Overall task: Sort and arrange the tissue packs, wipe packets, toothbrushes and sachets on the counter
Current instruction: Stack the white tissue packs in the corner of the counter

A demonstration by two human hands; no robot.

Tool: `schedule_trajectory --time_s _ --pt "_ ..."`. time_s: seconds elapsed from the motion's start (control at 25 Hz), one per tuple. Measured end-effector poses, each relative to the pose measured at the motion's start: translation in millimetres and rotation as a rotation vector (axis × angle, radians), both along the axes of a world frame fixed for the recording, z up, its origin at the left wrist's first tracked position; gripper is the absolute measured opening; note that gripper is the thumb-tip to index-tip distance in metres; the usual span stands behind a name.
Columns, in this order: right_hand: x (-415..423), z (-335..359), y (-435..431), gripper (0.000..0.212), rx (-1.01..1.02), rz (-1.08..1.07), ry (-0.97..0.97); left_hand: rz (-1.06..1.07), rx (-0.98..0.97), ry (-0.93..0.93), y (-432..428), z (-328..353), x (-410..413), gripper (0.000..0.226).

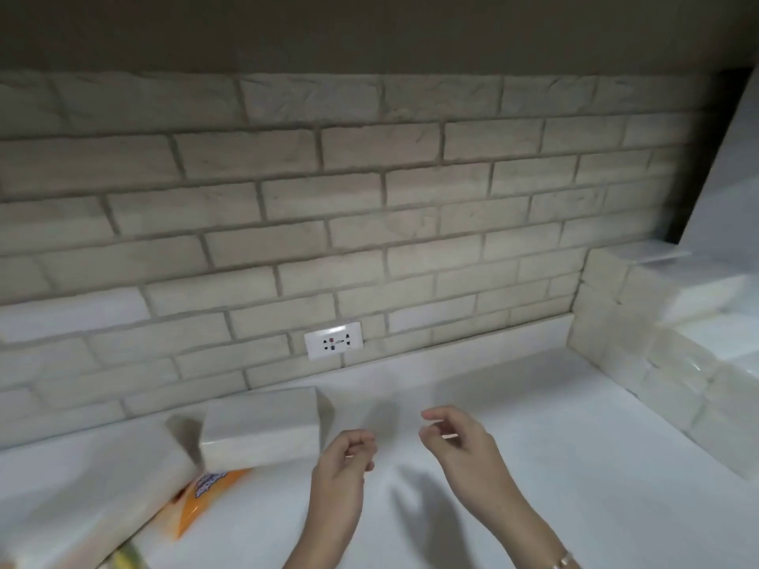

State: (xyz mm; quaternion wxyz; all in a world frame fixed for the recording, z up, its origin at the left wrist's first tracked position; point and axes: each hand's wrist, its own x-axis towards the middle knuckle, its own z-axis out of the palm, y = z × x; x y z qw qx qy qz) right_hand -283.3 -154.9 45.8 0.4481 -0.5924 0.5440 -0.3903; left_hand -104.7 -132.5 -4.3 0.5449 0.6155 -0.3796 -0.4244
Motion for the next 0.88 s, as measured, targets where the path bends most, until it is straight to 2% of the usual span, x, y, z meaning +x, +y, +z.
schedule_trajectory --time_s 0.28,0.36,0.48,0.56,0.64,0.68,0.76,0.8,0.88 --pt "113 -22 33 0.014 0.103 0.178 0.066 0.219 -0.020 0.001 62 -20 114 0.010" --pt "143 -25 42 0.013 0.125 0.243 0.085 0.280 -0.027 -0.064 74 -25 146 0.010" --pt "183 -27 51 0.012 0.169 0.327 0.077 0.389 -0.043 -0.295 86 -27 199 0.018" --pt "201 -28 53 0.011 0.180 0.366 0.083 0.472 -0.062 -0.626 87 -26 240 0.022" --pt "214 -29 53 0.011 0.186 0.384 0.101 0.519 0.031 -0.944 80 -23 285 0.052" --pt "219 -29 53 0.011 0.193 0.393 0.112 0.489 0.173 -1.031 76 -21 307 0.075" --pt "225 -29 53 0.010 0.205 0.406 0.136 0.318 0.516 -1.094 67 -19 342 0.120" --pt "226 -30 53 0.010 0.208 0.410 0.147 0.213 0.641 -1.093 63 -18 354 0.135" --pt "227 -30 53 0.010 0.219 0.414 0.155 0.073 0.748 -1.049 58 -20 365 0.149"
